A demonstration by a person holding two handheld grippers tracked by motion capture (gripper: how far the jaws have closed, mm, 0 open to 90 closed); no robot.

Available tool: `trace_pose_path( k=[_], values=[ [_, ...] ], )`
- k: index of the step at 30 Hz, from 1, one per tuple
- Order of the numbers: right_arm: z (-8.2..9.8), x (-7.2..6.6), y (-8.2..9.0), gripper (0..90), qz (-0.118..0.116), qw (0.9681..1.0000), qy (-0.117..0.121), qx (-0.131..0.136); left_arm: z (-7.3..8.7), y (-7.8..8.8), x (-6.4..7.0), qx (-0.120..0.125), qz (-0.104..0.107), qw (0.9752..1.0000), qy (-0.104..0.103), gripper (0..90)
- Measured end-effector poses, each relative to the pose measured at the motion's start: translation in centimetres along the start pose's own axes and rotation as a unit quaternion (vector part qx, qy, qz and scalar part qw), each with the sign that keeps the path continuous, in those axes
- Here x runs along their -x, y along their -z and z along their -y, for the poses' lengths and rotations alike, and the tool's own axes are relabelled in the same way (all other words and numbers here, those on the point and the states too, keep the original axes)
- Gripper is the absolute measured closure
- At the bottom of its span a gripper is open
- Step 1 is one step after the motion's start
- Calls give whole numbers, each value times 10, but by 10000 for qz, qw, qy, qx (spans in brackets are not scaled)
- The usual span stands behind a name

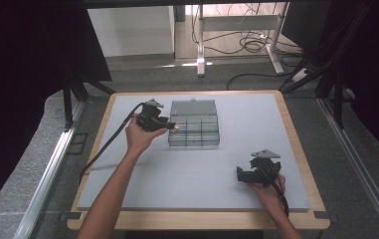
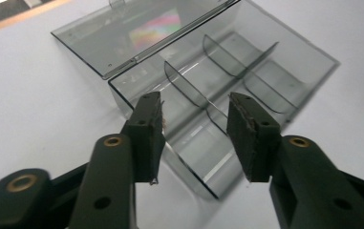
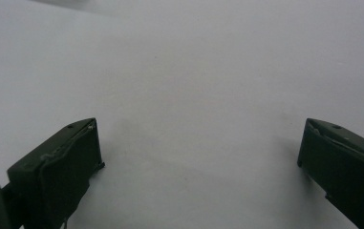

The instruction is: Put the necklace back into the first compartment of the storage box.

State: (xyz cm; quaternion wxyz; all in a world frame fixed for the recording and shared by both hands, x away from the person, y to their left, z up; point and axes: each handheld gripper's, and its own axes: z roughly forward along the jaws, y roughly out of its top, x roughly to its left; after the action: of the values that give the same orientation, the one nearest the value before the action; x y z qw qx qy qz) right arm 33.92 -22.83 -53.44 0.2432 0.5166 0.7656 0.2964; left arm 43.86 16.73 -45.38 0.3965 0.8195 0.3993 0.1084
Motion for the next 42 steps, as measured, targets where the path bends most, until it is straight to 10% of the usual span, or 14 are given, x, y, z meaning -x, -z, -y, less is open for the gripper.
trace_pose_path(
  k=[6, 11, 25, 42],
  values=[
    [0, 0, 0, 6, 0, 10000, 2, 2, 30, 35, 11, 262, 250, 9992, 167, 486],
    [0, 0, 0, 5, 2, 10000, 4, 2, 63, 56, 22, 157, 10, 9999, -15, 481],
    [0, 0, 0, 6, -2, 10000, -15, -5, 135, 77, 36, 16, 26, 10000, 83, 444],
    [0, 0, 0, 5, -4, 10000, -13, -4, 152, 72, 25, -131, -13, 9990, 429, 440]
  ],
)
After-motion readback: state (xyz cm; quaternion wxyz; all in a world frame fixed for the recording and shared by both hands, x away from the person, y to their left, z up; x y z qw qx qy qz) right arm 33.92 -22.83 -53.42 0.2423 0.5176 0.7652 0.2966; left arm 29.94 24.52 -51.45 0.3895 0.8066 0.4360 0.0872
